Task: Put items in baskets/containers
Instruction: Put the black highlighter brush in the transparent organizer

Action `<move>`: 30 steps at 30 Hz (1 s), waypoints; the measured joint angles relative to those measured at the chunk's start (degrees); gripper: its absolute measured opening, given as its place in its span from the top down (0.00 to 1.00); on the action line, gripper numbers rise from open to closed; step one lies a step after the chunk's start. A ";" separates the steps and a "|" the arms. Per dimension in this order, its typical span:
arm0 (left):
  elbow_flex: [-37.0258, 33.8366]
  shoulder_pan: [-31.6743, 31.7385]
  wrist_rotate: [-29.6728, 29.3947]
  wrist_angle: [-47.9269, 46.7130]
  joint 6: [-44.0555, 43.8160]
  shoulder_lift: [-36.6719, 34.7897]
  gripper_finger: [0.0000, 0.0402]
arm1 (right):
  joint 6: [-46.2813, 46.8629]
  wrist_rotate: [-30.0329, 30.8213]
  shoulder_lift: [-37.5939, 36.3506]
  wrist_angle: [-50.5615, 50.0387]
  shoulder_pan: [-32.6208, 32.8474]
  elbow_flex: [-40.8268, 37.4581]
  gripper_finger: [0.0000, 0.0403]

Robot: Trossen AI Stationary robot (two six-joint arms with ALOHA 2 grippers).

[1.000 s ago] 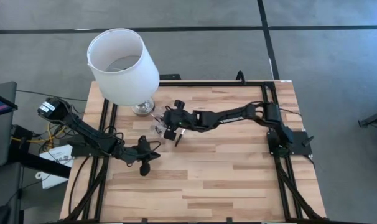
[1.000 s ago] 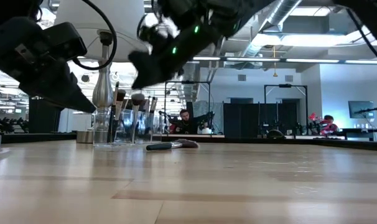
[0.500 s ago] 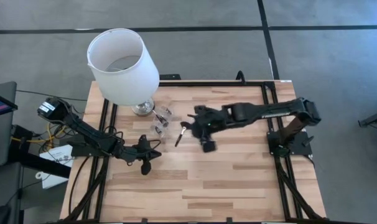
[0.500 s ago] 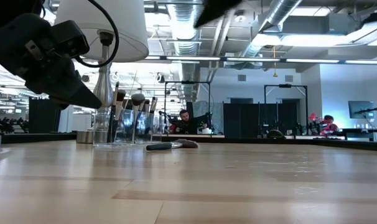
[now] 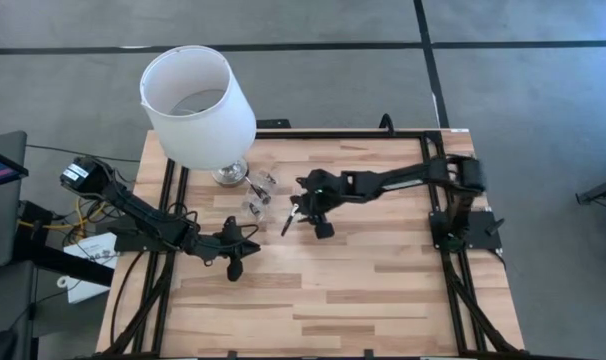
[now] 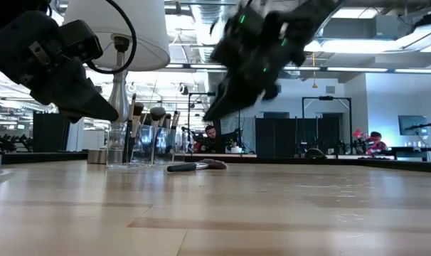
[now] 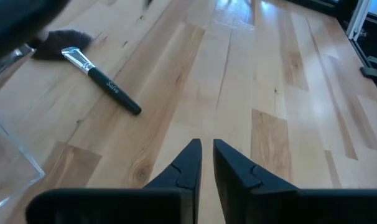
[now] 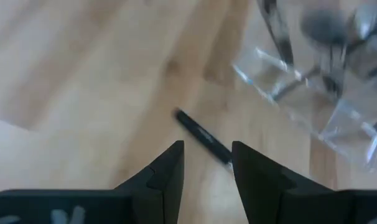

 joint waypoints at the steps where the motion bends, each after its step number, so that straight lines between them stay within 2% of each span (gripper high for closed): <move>1: 0.00 0.00 -0.01 0.17 0.04 0.00 0.91 | -0.07 -0.02 1.85 0.97 -0.81 0.33 0.68; 5: 0.00 0.00 -0.77 0.44 0.04 0.00 0.90 | 0.39 -0.04 9.18 4.88 -3.15 2.97 0.68; 12: 0.02 0.00 -1.05 0.88 0.04 -0.02 0.91 | -1.30 0.10 17.01 4.18 -3.32 8.51 0.68; 16: 0.02 0.00 -1.06 0.96 0.04 -0.02 0.91 | -0.01 -0.12 17.92 1.59 -3.30 9.28 0.68; 23: 0.02 0.00 -1.06 1.12 0.04 -0.02 0.90 | 8.03 0.33 17.89 1.49 -0.73 9.26 0.69; 27: 0.02 0.00 -1.04 1.14 -0.70 -0.02 0.91 | 11.09 2.77 17.85 1.94 3.02 8.90 0.70; 30: 0.02 0.00 -1.05 1.14 -0.73 -0.02 0.91 | 14.05 6.83 17.85 2.17 5.66 8.86 0.70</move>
